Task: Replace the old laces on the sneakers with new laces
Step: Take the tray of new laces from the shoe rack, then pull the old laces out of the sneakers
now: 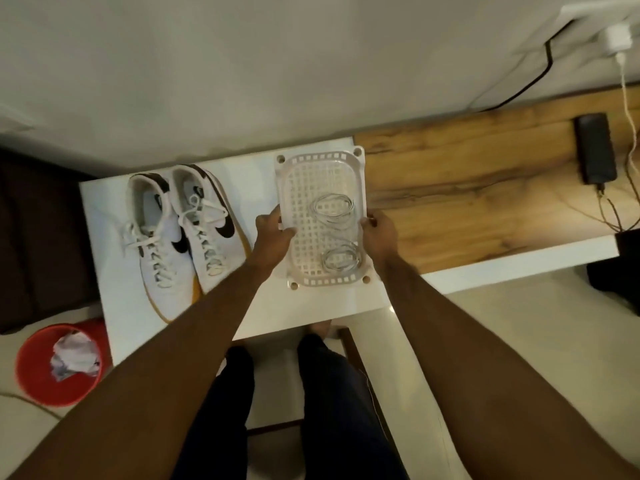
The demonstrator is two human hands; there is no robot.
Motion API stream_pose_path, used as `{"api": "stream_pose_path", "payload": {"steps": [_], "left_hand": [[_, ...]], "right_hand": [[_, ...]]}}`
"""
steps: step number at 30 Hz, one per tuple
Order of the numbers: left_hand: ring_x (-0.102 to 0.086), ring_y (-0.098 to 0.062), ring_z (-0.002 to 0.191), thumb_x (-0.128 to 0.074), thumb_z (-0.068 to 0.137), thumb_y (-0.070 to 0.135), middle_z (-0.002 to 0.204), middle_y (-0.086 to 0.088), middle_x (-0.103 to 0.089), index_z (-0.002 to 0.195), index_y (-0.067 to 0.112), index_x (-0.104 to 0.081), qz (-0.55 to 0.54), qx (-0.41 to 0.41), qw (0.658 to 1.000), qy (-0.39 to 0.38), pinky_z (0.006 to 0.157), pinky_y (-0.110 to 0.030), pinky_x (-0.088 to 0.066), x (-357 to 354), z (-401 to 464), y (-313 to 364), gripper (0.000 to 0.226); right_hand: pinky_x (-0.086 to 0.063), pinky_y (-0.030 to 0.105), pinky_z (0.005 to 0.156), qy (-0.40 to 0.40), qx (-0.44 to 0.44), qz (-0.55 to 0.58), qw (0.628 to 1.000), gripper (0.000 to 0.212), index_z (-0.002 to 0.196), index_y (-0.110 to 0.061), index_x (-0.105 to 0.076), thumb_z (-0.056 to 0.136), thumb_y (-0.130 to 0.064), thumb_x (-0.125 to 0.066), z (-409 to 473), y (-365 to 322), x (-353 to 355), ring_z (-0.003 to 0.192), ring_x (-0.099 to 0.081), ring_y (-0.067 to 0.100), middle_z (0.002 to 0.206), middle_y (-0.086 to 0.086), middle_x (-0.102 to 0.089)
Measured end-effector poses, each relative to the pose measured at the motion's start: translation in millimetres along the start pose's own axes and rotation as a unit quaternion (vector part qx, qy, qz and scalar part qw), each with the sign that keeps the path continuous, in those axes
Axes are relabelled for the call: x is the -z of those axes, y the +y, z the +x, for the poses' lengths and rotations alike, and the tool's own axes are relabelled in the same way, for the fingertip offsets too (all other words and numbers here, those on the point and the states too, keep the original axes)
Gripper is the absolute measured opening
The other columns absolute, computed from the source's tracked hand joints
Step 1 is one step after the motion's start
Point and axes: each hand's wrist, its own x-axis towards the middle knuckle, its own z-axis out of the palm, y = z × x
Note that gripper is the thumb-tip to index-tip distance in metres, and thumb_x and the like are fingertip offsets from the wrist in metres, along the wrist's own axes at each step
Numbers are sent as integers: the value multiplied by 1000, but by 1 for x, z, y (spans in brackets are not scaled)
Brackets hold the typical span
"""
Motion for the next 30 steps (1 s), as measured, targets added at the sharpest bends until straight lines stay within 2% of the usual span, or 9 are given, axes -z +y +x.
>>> {"api": "stream_pose_path", "payload": {"steps": [3,6,9,11,12,15,19,23,30], "left_hand": [[-59,-13,100,-50,96,-3,110,-2,-48,141,12,-51,20,1,1000,-9,94,-31,-54,-5,12,-8,47],[-57,-9,101,-53,94,-2,110,3,-50,139,8,-50,31,-4,999,-28,87,-19,-54,-7,18,-15,46],[-55,-25,123,-60,82,21,131,-8,-50,139,20,-50,15,-15,999,-47,103,-42,-53,-7,30,-30,59],[-54,-28,125,-60,77,31,134,-11,-52,137,22,-50,20,-21,998,-56,104,-50,-51,-7,35,-40,62],[-55,-27,125,-60,77,30,134,-11,-54,136,20,-51,31,-24,997,-62,105,-51,-50,-8,45,-54,61],[-47,-29,135,-59,88,25,144,-12,-51,146,15,-43,94,-47,991,-86,114,-53,-39,-3,31,-47,62],[-14,-31,154,-53,99,10,166,-15,-17,158,7,-21,271,-114,954,-59,123,-41,-13,31,-20,-26,67],[-21,-33,152,-56,93,8,165,-15,-22,155,8,-33,367,-188,911,9,123,-48,-21,74,-70,-25,66],[-36,-37,146,-71,81,13,161,-14,-33,146,9,-48,429,-178,880,101,112,-61,-34,121,-91,-104,69]], "right_hand": [[-46,30,86,-12,14,-35,999,36,134,-2,-60,100,-5,-49,15,4,-7,101,-60,21,117,13,-68],[-43,15,70,-26,18,-62,998,37,133,-2,-60,98,-1,-47,20,5,-7,92,-57,15,112,10,-66],[-40,3,53,-37,14,-73,997,34,126,-2,-61,95,1,-45,28,7,-11,77,-57,10,107,11,-66],[-49,9,71,-44,10,-81,996,42,132,-3,-57,92,-7,-47,28,7,-12,93,-63,17,119,13,-64],[-54,21,86,-47,11,-85,995,48,137,-4,-54,89,-12,-48,25,6,-13,107,-62,24,126,14,-60],[-41,36,108,-41,48,-129,990,57,149,-3,-41,93,-4,-51,8,0,-14,130,-45,31,144,18,-43],[-38,46,113,-44,127,-190,973,60,151,-4,-37,95,-9,-59,-34,-14,-14,135,-40,35,148,18,-40],[-34,47,117,-110,217,-279,929,69,156,-7,-31,98,-27,-62,-85,-36,-36,143,-35,35,157,17,-36],[-32,48,118,-161,334,-289,883,74,158,-8,-27,98,-34,-62,-116,-35,-124,147,-30,35,161,17,-31]]}}
